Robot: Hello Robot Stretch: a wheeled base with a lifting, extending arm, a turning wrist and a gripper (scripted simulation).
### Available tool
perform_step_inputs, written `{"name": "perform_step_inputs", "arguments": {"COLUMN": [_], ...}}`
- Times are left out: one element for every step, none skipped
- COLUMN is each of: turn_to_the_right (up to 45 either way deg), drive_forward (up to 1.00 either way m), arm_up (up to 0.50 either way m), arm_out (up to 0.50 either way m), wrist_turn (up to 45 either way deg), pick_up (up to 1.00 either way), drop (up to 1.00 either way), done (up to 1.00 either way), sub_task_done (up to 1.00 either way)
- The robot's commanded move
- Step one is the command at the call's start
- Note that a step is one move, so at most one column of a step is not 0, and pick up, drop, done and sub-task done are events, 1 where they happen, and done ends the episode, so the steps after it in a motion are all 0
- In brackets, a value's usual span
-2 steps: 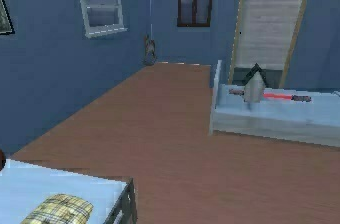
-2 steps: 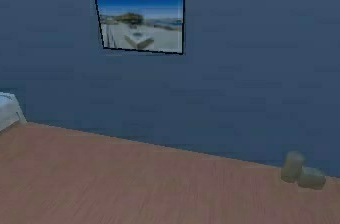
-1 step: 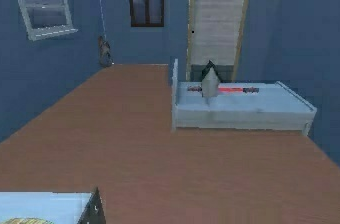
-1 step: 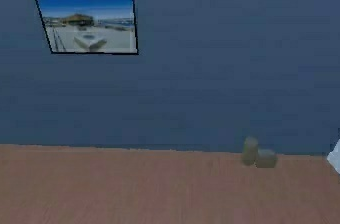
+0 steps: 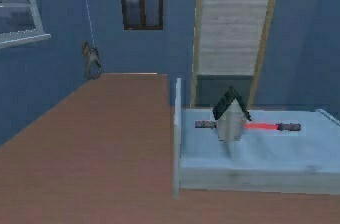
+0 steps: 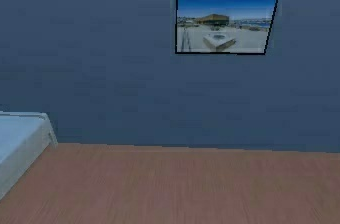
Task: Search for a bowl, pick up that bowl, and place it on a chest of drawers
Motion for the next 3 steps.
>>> {"name": "perform_step_inputs", "arguments": {"turn_to_the_right": [0.0, -30.0, 0.0], "drive_forward": [0.20, 0.00, 0.95], "arm_up": [0.00, 0.00, 0.00], "arm_out": [0.00, 0.00, 0.00], "wrist_turn": [0.0, 0.0, 0.0], "pick_up": [0.00, 0.00, 0.00], "drop": [0.00, 0.00, 0.00], "done": [0.00, 0.00, 0.00], "sub_task_done": [0.00, 0.00, 0.00]}}
